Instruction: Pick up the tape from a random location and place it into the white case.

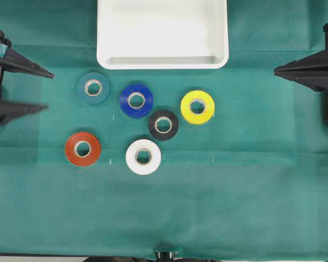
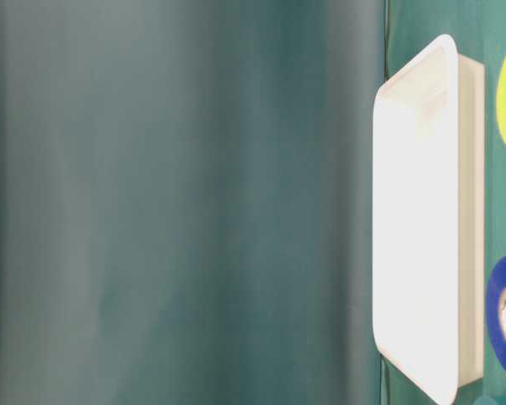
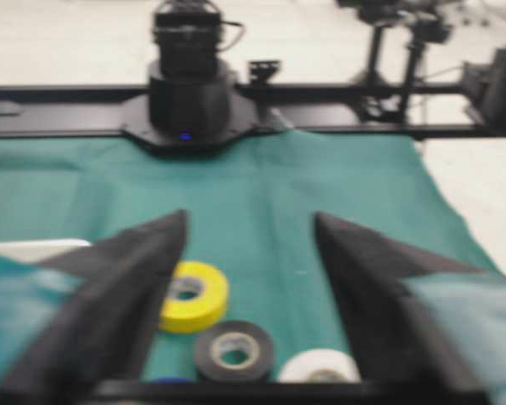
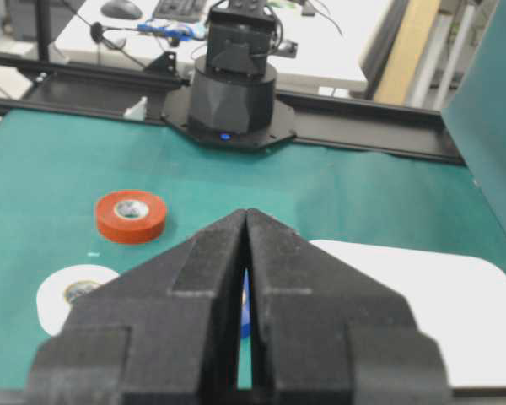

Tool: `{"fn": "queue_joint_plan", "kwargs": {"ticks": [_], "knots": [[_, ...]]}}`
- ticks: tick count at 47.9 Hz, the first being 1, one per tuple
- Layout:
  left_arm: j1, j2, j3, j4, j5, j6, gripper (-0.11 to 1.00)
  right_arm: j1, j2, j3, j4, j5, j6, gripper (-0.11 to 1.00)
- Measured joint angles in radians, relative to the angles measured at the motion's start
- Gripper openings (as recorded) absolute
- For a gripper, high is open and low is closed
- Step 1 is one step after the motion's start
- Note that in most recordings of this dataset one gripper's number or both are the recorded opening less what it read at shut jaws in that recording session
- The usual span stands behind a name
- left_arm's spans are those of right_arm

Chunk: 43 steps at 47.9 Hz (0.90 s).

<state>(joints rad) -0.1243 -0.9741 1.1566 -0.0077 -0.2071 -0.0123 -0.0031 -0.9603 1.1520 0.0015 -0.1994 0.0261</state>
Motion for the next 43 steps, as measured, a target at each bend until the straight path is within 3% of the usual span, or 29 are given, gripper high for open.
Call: {"fn": "queue_joint_plan", "kwargs": {"ticks": [5,30,43], "knots": [[-0.009,0.000,-0.002,0.002,0.000,0.003,0.99,0.000,0.000,0.000,0.000,0.000,-0.002,0.00],[0.032,0.006,0.000,0.002,0.002,0.002,0.98,0.000,0.003,0.000,-0.002,0.011,0.000,0.00],[-0.015,0.006,-0.002,0.000,0.015,0.002,0.98,0.000,0.003,0.000,-0.002,0.012,0.000,0.00]]}}
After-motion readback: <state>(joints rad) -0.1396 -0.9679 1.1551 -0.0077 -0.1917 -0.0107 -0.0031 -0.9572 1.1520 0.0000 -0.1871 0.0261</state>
